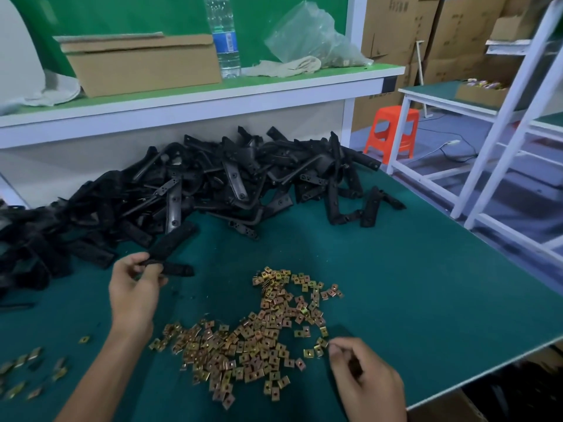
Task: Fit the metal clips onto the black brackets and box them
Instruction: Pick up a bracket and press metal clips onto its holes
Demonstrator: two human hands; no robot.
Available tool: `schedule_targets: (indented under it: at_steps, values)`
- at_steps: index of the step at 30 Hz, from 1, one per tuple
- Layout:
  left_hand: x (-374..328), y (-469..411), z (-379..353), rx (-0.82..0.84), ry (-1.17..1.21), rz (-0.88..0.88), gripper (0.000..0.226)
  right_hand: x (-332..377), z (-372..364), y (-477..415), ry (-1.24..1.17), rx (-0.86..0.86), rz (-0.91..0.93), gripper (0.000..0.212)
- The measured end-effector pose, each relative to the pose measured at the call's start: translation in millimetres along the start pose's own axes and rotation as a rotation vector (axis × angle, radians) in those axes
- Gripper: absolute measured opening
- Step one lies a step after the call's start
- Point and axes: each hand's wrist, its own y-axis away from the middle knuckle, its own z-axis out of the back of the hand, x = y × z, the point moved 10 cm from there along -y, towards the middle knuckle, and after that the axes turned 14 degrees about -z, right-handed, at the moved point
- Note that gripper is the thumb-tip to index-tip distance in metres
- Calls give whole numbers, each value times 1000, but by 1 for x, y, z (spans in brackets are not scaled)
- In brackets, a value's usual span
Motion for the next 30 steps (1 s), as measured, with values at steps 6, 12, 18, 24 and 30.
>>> schedule_targets:
  at_steps: [6, 12, 18, 24, 30]
  values:
    - [-63, 42, 12, 185, 132, -172, 17, 3, 0, -1, -167, 125, -71, 33]
    - [-81, 113, -10, 463, 378, 21, 27, 28, -14, 12, -335, 349, -109, 43]
    - [-68, 146, -38, 536, 314, 93, 17, 52, -62, 48, -273, 798, -111, 61]
    - [-83, 133, -73, 639, 188, -78, 23, 39, -59, 40, -243, 674, -126, 27]
    - [-38, 97, -110, 660, -217, -144, 19, 11, -30, 5, -376, 306, -170, 33]
